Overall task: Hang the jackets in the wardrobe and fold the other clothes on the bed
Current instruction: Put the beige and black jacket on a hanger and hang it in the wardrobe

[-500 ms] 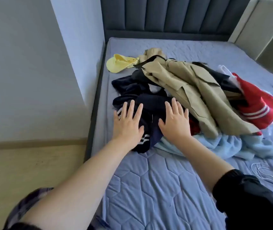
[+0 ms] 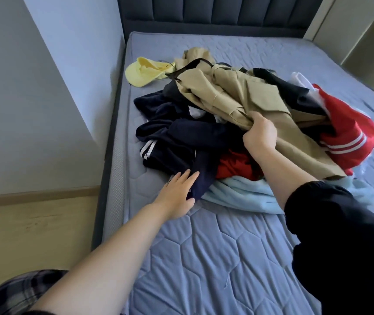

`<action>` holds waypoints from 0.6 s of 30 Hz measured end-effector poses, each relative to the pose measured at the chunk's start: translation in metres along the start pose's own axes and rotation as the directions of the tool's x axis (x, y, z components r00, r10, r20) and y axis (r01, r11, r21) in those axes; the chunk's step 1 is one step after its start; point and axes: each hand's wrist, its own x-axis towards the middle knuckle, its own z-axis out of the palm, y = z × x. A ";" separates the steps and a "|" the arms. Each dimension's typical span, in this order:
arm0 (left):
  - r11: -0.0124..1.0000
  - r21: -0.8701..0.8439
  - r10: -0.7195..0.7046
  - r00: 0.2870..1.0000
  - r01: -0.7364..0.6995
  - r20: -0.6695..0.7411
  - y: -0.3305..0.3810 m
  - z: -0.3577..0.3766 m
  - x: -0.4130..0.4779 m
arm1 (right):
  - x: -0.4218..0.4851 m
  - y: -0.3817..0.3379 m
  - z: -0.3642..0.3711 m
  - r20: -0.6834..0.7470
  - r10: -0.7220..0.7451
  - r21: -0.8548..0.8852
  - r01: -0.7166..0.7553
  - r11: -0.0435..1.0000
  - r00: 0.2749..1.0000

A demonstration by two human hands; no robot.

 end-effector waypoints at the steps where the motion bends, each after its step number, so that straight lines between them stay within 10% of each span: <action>1: 0.985 -0.173 -0.003 1.000 0.003 -0.001 -0.003 0.001 0.000 | -0.003 -0.003 -0.001 -0.023 -0.028 0.014 0.028 0.999 0.999; 6: 0.518 -0.847 -0.229 0.973 0.116 -0.006 -0.020 -0.003 -0.013 | -0.045 -0.026 -0.008 0.057 -0.226 0.021 0.225 0.974 0.973; 13: -0.351 -0.936 -0.329 0.937 -0.010 0.113 -0.035 -0.047 -0.015 | -0.152 -0.073 0.032 0.572 -0.461 0.061 0.526 0.848 0.678; 18: 0.084 -0.994 -0.593 0.805 0.074 0.010 -0.063 -0.038 -0.030 | -0.195 -0.075 0.050 0.749 -0.478 0.053 0.678 0.733 0.459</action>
